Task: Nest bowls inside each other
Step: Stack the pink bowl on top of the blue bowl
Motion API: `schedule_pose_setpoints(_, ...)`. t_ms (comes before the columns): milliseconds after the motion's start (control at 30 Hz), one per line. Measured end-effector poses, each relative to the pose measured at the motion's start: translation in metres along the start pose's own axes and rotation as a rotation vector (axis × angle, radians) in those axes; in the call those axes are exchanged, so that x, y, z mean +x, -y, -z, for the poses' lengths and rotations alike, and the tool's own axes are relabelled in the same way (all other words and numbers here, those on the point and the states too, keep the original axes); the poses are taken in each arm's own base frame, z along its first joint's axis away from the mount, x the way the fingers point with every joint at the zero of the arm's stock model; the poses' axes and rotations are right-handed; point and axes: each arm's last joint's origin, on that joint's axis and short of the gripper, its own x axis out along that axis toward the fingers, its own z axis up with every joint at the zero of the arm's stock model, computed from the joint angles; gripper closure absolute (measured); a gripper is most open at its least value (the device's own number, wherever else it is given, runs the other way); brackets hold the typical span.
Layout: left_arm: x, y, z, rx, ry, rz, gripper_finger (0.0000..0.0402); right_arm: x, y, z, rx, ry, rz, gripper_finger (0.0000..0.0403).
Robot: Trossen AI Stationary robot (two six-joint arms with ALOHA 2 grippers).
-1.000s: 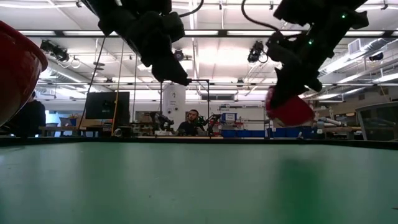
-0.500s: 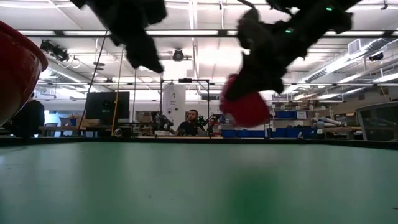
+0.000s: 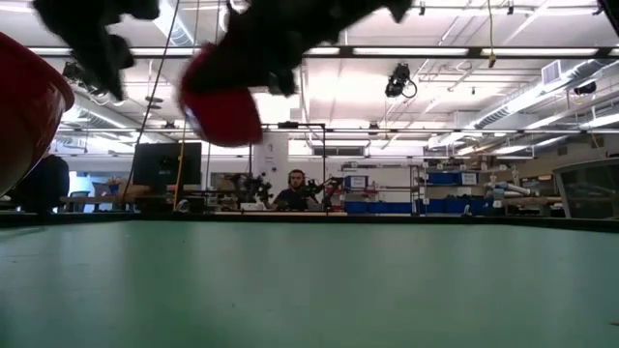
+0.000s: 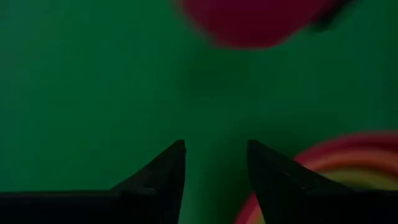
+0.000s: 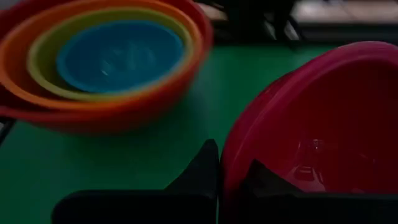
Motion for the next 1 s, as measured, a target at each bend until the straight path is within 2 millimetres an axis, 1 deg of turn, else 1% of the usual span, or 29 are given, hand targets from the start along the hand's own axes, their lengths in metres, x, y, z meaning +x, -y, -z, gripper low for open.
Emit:
schedule_pose_setpoints(167,-0.015,-0.015,0.025,-0.069,-0.138,-0.108,0.0230,0.026,-0.020,-0.016,-0.186,0.044,-0.062,0.0387)
schedule_pose_setpoints(333,-0.024,-0.024,0.038,-0.117,-0.215,-0.195,0.0230,0.040,-0.040,-0.028,-0.402,0.101,-0.077,0.0387)
schedule_pose_setpoints(433,-0.026,-0.027,0.041,-0.124,-0.236,-0.219,0.0230,0.046,-0.050,-0.035,-0.492,0.144,-0.103,0.0387)
schedule_pose_setpoints(500,-0.026,-0.027,0.041,-0.138,-0.233,-0.221,0.0230,0.049,-0.057,-0.039,-0.530,0.183,-0.149,0.0387)
schedule_pose_setpoints(600,-0.026,-0.027,0.041,-0.156,-0.230,-0.221,0.0230,0.055,-0.065,-0.040,-0.572,0.240,-0.257,0.0387)
schedule_pose_setpoints(667,-0.026,-0.027,0.040,-0.179,-0.223,-0.218,0.0230,0.061,-0.069,-0.037,-0.608,0.269,-0.335,0.0387)
schedule_pose_setpoints(733,-0.026,-0.026,0.040,-0.211,-0.215,-0.216,0.0230,0.067,-0.071,-0.032,-0.645,0.298,-0.386,0.0387)
schedule_pose_setpoints(833,-0.026,-0.025,0.040,-0.242,-0.214,-0.216,0.0230,0.070,-0.073,-0.029,-0.703,0.332,-0.434,0.0387)
schedule_pose_setpoints(1000,-0.026,-0.025,0.041,-0.243,-0.209,-0.216,0.0230,0.070,-0.072,-0.030,-0.719,0.361,-0.471,0.0384)
